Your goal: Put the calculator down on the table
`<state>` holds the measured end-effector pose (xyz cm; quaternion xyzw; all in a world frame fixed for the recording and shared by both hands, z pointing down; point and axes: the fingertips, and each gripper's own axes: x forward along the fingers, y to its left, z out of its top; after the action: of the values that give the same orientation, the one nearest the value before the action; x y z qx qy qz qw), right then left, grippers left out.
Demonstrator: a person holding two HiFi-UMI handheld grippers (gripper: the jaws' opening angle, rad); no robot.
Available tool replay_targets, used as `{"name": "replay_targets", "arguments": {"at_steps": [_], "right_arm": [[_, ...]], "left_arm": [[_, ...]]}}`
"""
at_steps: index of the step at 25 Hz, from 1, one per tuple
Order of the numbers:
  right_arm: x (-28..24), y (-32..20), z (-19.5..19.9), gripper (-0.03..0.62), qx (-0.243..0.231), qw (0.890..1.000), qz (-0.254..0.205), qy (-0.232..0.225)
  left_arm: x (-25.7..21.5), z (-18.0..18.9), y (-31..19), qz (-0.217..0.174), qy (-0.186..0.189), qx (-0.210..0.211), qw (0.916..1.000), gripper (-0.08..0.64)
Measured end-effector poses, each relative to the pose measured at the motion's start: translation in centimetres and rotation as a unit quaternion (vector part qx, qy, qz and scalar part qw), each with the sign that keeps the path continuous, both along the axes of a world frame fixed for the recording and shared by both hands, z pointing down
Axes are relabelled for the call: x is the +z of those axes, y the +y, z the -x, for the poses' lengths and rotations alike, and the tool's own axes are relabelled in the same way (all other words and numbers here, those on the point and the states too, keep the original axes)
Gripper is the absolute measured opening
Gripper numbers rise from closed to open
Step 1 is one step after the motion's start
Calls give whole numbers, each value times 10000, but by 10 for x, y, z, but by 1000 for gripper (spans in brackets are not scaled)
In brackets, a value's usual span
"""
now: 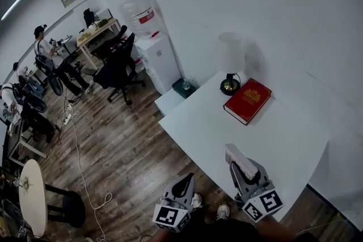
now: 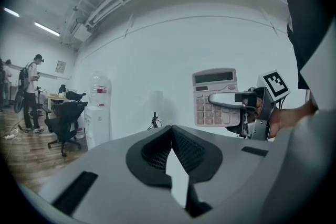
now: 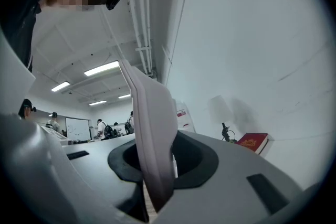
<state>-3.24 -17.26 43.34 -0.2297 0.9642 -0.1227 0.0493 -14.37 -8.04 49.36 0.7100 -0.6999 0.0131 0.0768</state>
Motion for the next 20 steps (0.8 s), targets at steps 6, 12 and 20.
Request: {"name": "replay_targets", "arguments": {"at_steps": [6,12,20], "right_arm": [[4,-19,3,112,240,9997,20,97],[20,-51,14,112,678,9973,169,237],[46,-78,13,112,1414,9885,378,391]], "left_arm": [[5,-4,-45,-137,11,745,9971,18],[4,-1,-88,-219,-380,1438,9886,18],[27,5,-128,-147,-305,2280,9731,18]]}}
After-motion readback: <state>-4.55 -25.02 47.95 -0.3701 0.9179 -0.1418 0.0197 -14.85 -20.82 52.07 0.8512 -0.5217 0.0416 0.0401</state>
